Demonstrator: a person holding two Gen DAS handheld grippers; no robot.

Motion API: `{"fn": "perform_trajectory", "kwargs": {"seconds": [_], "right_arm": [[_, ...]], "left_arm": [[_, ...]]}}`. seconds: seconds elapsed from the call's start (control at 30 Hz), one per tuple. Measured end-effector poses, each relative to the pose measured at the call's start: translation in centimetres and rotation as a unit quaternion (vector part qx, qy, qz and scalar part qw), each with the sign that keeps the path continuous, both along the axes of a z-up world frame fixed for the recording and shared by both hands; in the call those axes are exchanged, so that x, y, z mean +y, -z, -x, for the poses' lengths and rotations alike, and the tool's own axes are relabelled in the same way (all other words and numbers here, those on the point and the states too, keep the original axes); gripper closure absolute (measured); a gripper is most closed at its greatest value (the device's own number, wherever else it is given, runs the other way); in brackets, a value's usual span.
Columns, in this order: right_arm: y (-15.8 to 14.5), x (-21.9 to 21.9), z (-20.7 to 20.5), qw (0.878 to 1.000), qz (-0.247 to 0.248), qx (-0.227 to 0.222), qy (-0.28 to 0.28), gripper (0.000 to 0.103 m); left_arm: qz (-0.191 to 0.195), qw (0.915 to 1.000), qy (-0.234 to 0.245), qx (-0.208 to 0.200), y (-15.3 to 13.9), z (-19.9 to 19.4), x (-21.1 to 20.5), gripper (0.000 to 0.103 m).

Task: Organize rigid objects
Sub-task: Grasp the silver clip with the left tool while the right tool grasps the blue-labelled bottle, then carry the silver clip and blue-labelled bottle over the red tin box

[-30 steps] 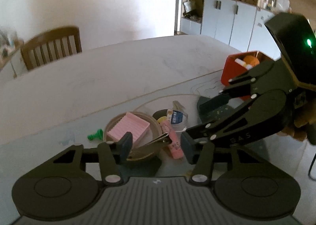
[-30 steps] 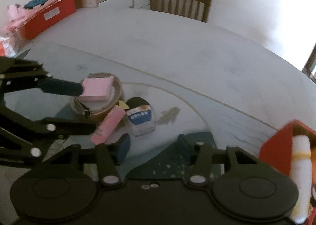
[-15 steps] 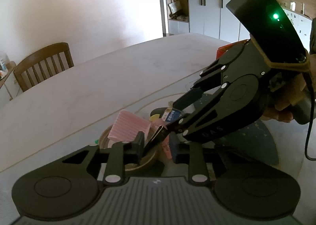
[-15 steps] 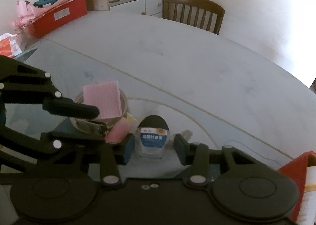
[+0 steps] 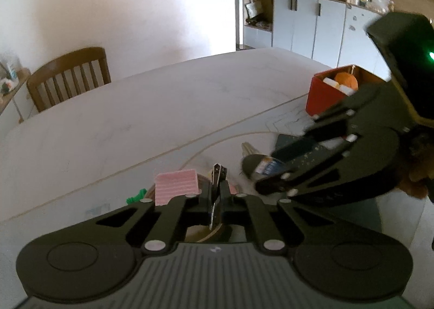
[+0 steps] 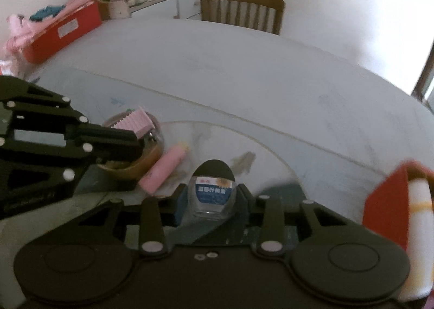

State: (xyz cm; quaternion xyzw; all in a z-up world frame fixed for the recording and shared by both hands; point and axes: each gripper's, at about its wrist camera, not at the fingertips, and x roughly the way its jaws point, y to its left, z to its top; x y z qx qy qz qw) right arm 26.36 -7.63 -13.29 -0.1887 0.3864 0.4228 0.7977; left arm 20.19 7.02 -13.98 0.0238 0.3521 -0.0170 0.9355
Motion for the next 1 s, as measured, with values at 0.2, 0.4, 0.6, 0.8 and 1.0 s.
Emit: {"fn": "perform_trajectory", "kwargs": {"seconds": [0.2,0.4,0.6,0.8,1.0], "right_arm": [[-1.5,-1.7,1.5,0.999,-0.018,0.005,0.035,0.066],[-3.3,-3.6,2.7,0.997,-0.045,0.006,0.062,0.066],[-4.2,-5.5,3.9,0.996,-0.057,0.01,0.074,0.066],[-4.4,-7.2,5.1,0.995,-0.066,0.016,0.079,0.065],[-4.4,-8.8,5.6,0.993,-0.071,0.022,0.09,0.065]], "left_arm": [[0.02,0.9996,-0.017,-0.005,-1.0,0.6,0.6,0.1],[0.026,0.9992,-0.026,-0.017,-2.2,1.2,0.2,0.103],[0.022,0.9994,-0.011,-0.022,-3.0,1.8,-1.1,0.103],[0.014,0.9998,-0.013,-0.01,-2.9,1.4,-1.8,0.103],[0.012,0.9995,-0.029,0.003,-2.4,0.0,-1.8,0.072]]}}
